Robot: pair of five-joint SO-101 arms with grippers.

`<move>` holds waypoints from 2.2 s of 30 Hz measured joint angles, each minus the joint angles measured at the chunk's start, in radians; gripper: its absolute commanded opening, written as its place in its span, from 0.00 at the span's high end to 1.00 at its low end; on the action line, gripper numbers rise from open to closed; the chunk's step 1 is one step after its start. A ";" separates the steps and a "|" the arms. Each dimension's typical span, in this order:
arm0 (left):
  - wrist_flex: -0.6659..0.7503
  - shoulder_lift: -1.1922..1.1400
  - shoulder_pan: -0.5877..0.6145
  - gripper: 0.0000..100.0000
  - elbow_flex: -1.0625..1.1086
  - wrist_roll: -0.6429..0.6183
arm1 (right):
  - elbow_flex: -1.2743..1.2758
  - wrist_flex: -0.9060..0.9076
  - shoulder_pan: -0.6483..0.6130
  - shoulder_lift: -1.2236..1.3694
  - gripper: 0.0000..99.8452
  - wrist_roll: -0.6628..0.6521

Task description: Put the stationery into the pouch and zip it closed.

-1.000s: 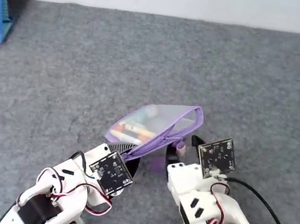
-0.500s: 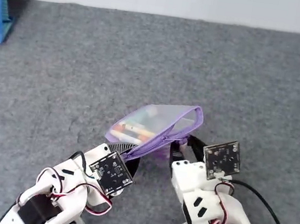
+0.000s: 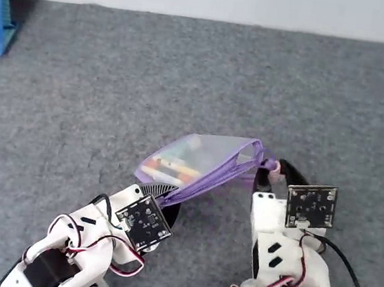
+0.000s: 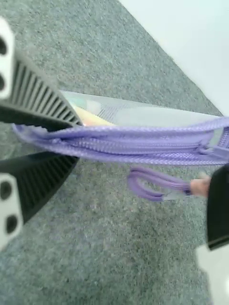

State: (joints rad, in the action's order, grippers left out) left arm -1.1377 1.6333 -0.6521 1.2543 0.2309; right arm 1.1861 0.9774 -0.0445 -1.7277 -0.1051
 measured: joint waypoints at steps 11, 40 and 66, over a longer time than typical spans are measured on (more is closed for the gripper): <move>0.009 0.000 0.000 0.99 0.000 0.000 | 0.117 -0.233 0.144 -0.002 0.99 -0.052; -0.095 0.000 0.213 0.72 -0.135 -0.157 | -0.117 0.368 0.150 -0.006 0.70 0.009; -0.206 0.009 0.448 0.72 -0.514 -0.206 | -0.427 0.549 -0.098 -0.008 0.70 0.141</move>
State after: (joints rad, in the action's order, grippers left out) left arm -1.3433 1.6425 -0.2041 0.7403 0.0253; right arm 0.7595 1.5267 -0.1427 -1.7354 0.0361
